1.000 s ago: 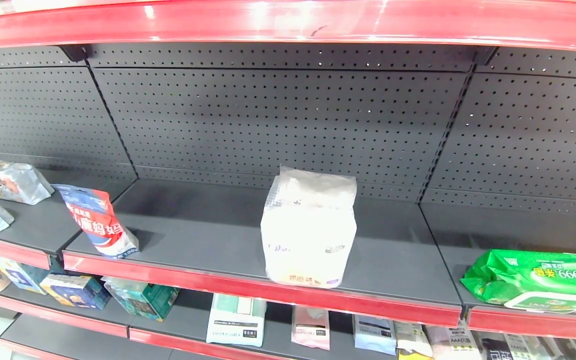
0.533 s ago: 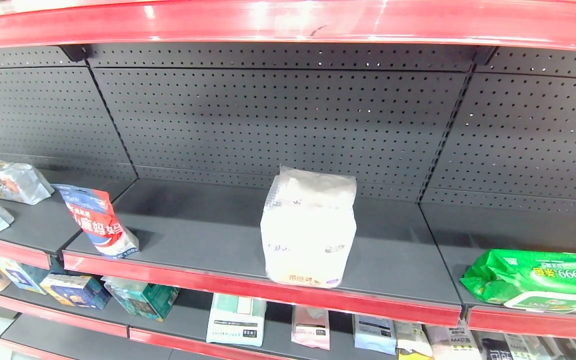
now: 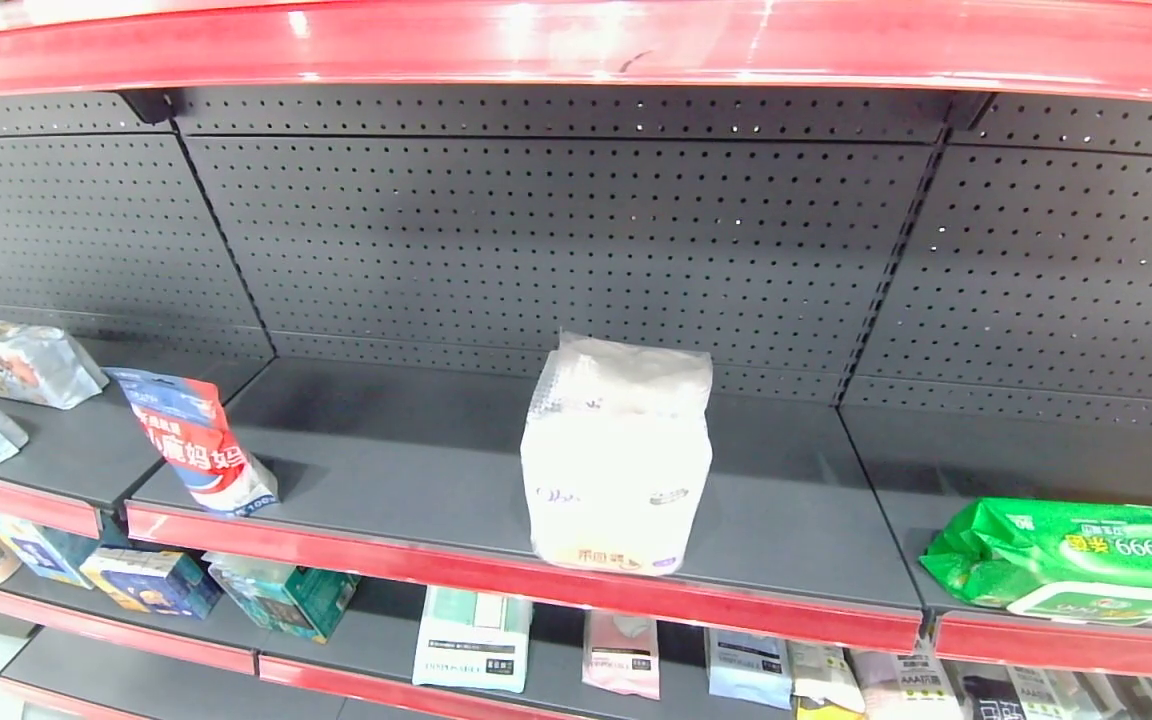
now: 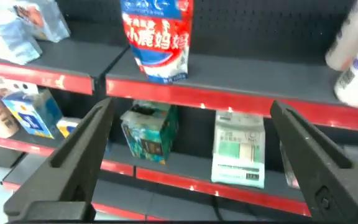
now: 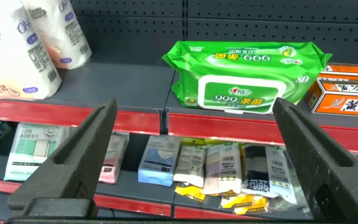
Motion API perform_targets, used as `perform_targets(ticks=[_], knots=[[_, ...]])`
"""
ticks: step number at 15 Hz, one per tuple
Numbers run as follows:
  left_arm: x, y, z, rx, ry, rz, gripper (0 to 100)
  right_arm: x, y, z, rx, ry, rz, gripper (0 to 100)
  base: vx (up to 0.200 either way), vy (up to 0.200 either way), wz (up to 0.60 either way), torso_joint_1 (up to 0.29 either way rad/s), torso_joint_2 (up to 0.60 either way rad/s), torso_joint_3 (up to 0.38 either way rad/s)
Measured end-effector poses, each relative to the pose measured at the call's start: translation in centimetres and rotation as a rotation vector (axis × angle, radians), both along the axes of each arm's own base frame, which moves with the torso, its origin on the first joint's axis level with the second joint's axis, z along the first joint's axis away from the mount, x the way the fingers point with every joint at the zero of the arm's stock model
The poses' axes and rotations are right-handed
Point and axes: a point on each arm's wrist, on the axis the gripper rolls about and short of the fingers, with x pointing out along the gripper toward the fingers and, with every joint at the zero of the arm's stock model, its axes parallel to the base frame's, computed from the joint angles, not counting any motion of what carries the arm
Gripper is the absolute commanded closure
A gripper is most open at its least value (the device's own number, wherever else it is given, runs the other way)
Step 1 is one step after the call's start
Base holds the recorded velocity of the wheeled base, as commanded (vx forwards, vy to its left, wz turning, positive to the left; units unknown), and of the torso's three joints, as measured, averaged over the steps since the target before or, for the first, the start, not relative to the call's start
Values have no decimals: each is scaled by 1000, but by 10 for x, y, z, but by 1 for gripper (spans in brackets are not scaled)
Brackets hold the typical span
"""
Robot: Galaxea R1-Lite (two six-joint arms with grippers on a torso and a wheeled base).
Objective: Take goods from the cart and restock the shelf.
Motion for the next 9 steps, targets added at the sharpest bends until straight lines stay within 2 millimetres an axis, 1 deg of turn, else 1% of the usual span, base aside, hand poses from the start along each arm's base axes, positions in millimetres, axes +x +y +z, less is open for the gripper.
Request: perform_targets(ticks=[2, 4, 6, 9], knots=[[1, 0, -3, 18, 25, -9, 0, 0, 0, 0, 0, 0, 1, 0, 0, 0, 0, 0, 0, 0], [4, 0, -2, 54, 59, 23, 0, 0, 0, 0, 0, 0, 1, 0, 0, 0, 0, 0, 0, 0], [5, 2, -2, 64, 78, 112, 0, 0, 0, 0, 0, 0, 1, 0, 0, 0, 0, 0, 0, 0], [4, 1, -2, 63, 78, 202, 0, 0, 0, 0, 0, 0, 2, 0, 0, 0, 0, 0, 0, 0]])
